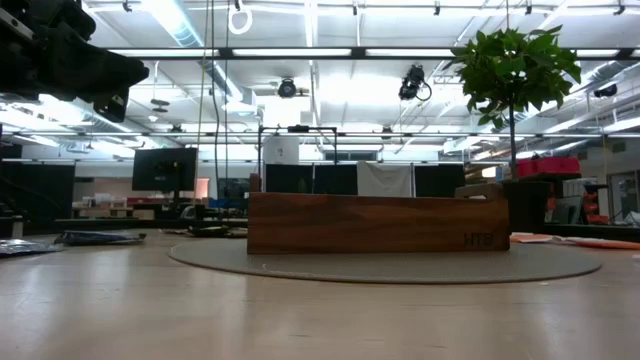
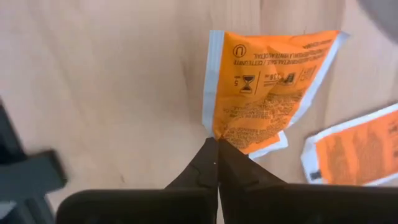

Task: Pick & Place Tea
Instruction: Put the orange tea bag into the right section of the wooden organizer

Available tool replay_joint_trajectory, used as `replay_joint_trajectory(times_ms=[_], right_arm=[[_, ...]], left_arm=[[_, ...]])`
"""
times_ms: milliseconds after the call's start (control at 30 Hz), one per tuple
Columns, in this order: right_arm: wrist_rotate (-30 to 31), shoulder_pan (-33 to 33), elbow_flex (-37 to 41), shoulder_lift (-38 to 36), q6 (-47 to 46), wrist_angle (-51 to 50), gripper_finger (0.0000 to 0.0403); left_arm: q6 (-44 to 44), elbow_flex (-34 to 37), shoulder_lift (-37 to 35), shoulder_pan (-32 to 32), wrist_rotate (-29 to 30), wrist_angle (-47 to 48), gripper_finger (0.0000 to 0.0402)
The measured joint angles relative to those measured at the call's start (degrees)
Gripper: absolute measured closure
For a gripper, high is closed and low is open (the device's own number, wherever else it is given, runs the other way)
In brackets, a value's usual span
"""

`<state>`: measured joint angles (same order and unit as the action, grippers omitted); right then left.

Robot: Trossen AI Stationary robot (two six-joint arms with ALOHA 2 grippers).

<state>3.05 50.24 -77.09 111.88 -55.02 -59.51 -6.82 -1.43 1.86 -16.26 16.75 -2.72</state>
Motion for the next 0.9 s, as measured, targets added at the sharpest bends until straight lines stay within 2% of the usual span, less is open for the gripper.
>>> replay_joint_trajectory(times_ms=[267, 433, 633, 767, 900], right_arm=[[-0.66, -1.69, -4.12, -0.04, 4.22, 1.08, 0.0402], [-1.08, -3.17, -6.74, -0.07, 7.57, 1.97, 0.0403], [-1.15, -6.55, -8.74, -0.11, 12.84, 3.38, 0.0403], [-2.80, -9.13, -9.29, -0.13, 16.75, 6.07, 0.0403], [-5.77, -11.86, -9.28, -0.13, 20.19, 8.97, 0.0403]], left_arm=[[0.26, -0.01, -0.01, 0.01, 0.00, -0.01, 0.0351], [4.46, -0.02, -0.01, 0.01, 0.15, -1.57, 0.0351], [0.40, -0.01, 0.01, 0.01, 0.20, -1.82, 0.0351], [-0.06, 0.02, -0.09, 0.06, 2.42, -6.85, 0.0351], [2.35, 0.02, -0.03, 0.06, -2.14, -8.09, 0.0351]])
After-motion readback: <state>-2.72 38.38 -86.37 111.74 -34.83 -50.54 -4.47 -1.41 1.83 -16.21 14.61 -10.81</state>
